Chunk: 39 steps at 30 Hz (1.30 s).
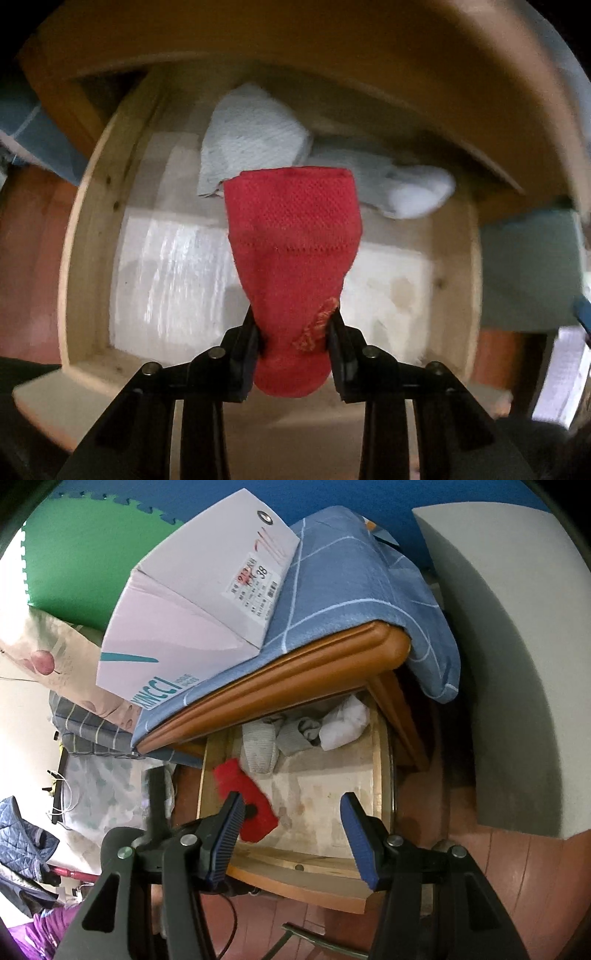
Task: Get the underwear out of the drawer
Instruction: 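Carry the red sock with the left gripper and release it into the box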
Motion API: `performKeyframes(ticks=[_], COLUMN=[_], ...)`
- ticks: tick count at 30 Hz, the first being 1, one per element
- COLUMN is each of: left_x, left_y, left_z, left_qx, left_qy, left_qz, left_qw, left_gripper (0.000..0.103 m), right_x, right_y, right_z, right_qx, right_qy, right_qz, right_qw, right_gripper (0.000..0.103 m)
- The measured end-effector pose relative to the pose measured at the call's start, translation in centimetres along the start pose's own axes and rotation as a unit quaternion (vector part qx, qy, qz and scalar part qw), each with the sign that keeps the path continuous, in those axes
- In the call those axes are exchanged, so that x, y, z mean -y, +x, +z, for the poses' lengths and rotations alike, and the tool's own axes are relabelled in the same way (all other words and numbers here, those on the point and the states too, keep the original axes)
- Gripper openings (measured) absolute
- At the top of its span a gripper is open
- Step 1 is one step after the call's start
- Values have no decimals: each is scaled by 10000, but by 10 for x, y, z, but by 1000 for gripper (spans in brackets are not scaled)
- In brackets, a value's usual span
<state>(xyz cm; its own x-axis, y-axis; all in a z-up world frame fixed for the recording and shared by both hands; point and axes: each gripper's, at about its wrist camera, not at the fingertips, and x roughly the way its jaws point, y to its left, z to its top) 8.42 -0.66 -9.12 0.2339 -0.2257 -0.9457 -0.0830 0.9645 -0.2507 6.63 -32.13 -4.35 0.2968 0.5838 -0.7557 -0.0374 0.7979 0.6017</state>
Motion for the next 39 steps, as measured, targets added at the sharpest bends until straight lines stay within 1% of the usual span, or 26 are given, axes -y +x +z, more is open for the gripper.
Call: performKeyframes(ticks=[1, 3, 7, 11, 13, 14, 16, 17, 18, 20, 21, 22, 24, 25, 26, 27, 28, 29, 31, 32, 34, 35, 37, 39], left_x=[3, 7, 26, 45, 57, 64, 79, 88, 93, 100, 104, 104, 114, 121, 122, 125, 127, 127, 127, 128, 123, 117, 109, 99], left_y=[-7, -35, -85, -145, -164, -182, -206, -231, -245, -278, -291, -299, -314, -316, -315, -311, -303, -298, -276, -270, -244, -234, -215, -206], left_z=[0, -9, -30, -42, -37, -36, -29, -22, -16, 10, 24, 29, 64, 84, 100, 116, 138, 147, 184, 192, 220, 224, 241, 247], left_qx=[55, 266, 631, 963, 1114, 1198, 1333, 1486, 1572, 1735, 1820, 1882, 2101, 2200, 2247, 2230, 2161, 2148, 2086, 2066, 1975, 1971, 1895, 1920], left_qy=[79, 339, 763, 1288, 1528, 1664, 1814, 1947, 2005, 2022, 2028, 2035, 2081, 2144, 2142, 2098, 2016, 1965, 1815, 1800, 1718, 1662, 1478, 1384], left_qz=[-34, -151, -414, -691, -739, -818, -922, -986, -1033, -1151, -1158, -1143, -985, -794, -663, -595, -523, -463, -184, -89, 319, 368, 450, 472], left_qw=[9999, 9990, 9942, 9846, 9792, 9753, 9700, 9645, 9615, 9570, 9552, 9540, 9502, 9483, 9483, 9501, 9539, 9556, 9608, 9617, 9646, 9655, 9697, 9704], left_gripper=[30, 30, 30, 30, 31, 31, 31, 31, 31, 31, 31, 32, 32, 32, 32, 32, 32, 32, 33, 34, 36, 40, 42, 51], right_x=[0, 0, -1, -1, -1, -1, -2, -3, -3, -3, -3, -3, -2, -2, -1, -1, -1, -2, -2, -2, -2, -1, -2, -3], right_y=[1, 4, 9, 13, 14, 15, 15, 16, 16, 16, 16, 16, 15, 15, 15, 16, 16, 17, 18, 19, 21, 22, 25, 28], right_z=[0, 0, 0, 1, 1, 1, 1, 1, 1, 1, 1, 1, 1, 2, 2, 2, 1, 1, 1, 1, 0, -1, -2, -4], right_qx=[-16, -50, -108, -136, -144, -149, -157, -161, -162, -160, -156, -148, -131, -131, -137, -149, -166, -184, -220, -241, -295, -324, -388, -448], right_qy=[-2, -7, 0, 44, 62, 66, 60, 55, 54, 59, 62, 70, 88, 96, 99, 98, 89, 69, 25, 8, -20, -38, -106, -188], right_qz=[-28, -89, -205, -263, -278, -281, -292, -297, -299, -297, -297, -291, -272, -265, -260, -257, -255, -253, -256, -256, -257, -262, -308, -384], right_qw=[10000, 9999, 9997, 9996, 9995, 9995, 9994, 9994, 9994, 9994, 9994, 9994, 9995, 9995, 9995, 9995, 9995, 9995, 9994, 9994, 9992, 9991, 9987, 9981], right_gripper=[55, 55, 55, 55, 55, 55, 55, 55, 55, 55, 55, 55, 55, 55, 55, 55, 55, 55, 55, 55, 55, 55, 55, 55])
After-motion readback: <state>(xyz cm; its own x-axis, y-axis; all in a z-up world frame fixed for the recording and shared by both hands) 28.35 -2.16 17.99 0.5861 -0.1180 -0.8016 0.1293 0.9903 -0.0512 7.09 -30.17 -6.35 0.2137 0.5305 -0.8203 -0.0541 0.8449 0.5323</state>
